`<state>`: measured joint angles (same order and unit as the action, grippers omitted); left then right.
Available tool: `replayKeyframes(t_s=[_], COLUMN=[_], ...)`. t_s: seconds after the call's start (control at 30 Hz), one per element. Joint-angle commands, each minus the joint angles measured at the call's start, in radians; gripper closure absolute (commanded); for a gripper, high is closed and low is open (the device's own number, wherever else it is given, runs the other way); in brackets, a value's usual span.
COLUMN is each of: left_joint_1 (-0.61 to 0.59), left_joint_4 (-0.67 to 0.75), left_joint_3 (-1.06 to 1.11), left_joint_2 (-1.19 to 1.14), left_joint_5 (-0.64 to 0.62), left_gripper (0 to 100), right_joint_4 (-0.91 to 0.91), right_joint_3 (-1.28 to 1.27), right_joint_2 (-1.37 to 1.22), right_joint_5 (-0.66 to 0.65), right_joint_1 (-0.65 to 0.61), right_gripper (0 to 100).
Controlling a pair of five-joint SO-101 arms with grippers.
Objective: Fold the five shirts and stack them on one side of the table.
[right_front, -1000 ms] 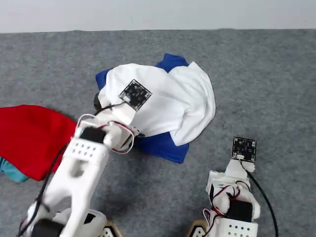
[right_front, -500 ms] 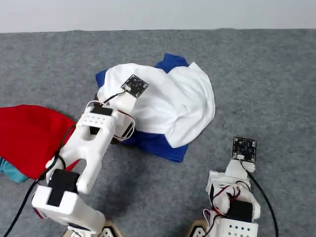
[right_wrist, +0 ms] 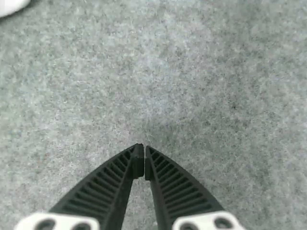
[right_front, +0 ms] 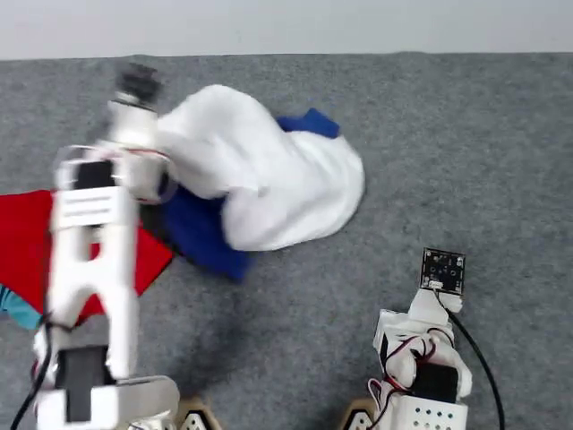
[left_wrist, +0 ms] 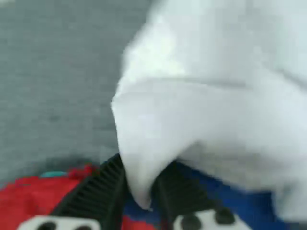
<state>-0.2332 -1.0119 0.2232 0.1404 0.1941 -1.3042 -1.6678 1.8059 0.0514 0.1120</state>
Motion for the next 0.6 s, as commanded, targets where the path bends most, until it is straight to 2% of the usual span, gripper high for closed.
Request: replayKeyframes(t_s=[0.0,0.3,0.57], left_joint_1=[-0.158,-0.483,-0.729], left_joint_4=[-0.003,-0.002,0.141], left_joint_3=[-0.137,-0.378,-0.395], left_joint_2=[0.118,0.130,0.130], left_joint_5=[-0.064,-0.137,-0.137], left_gripper=[100,100,100], right_joint_4=[-0.004,-0.004,-0.004], right_joint_3=[-0.015,-0.015,-0.015], right_joint_2=[0.007,0.007,0.007], right_joint_5=[-0.012,-0.012,-0.012], right_joint_1=[-0.005,-0.005,-0.005], right_gripper=[98.9,98.9,98.9])
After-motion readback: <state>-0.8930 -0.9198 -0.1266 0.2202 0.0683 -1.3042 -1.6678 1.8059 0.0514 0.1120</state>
